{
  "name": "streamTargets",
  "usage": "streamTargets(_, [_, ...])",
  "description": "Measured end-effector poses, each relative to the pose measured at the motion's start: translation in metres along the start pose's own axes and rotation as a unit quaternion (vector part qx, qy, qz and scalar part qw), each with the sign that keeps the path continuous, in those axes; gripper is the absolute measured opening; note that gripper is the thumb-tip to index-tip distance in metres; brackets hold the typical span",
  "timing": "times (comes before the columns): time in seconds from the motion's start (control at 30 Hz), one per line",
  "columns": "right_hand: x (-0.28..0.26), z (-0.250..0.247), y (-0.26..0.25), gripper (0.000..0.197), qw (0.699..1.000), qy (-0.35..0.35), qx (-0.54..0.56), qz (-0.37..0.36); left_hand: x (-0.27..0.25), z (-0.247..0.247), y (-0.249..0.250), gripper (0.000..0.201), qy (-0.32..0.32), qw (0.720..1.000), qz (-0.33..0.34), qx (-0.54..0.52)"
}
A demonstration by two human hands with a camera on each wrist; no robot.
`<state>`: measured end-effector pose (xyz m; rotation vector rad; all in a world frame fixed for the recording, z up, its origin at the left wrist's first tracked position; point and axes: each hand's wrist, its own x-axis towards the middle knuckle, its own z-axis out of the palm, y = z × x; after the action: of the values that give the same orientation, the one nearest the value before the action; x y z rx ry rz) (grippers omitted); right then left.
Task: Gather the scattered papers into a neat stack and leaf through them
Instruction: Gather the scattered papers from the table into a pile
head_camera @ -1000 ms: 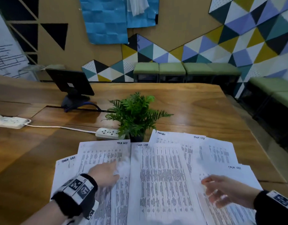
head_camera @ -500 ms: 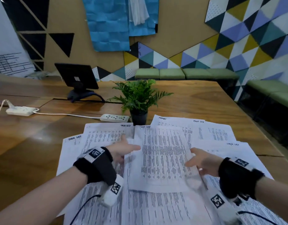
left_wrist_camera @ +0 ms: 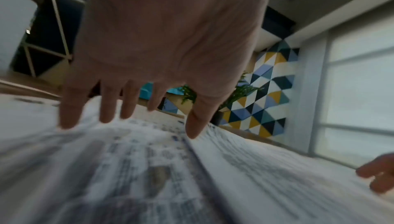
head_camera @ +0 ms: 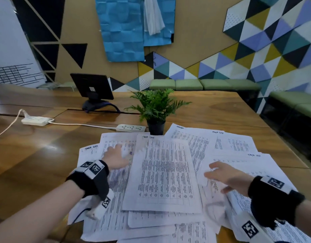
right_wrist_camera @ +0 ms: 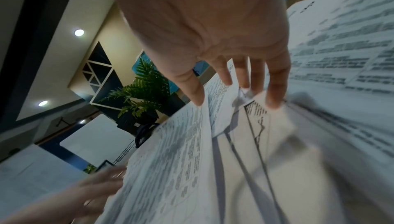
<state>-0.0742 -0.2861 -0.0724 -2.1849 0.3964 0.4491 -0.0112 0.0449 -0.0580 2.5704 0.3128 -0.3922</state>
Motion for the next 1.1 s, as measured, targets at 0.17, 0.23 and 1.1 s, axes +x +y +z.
streamTargets(0.17, [0.022,0.001,-0.027,0.067,0.995,0.073,-0.052,0.037,-0.006,-0.003,-0.035,0.089,-0.027,0.989,-0.101,0.108])
streamTargets(0.23, [0.028,0.001,-0.038,0.055,0.989,0.080,-0.113,0.046,-0.010,-0.001,-0.038,0.091,-0.020,0.988,-0.107,0.109])
streamTargets(1.1, [0.028,0.035,-0.038,0.058,0.917,0.044,-0.397,-0.022,0.001,0.004,-0.019,0.096,0.027,0.955,-0.033,-0.293])
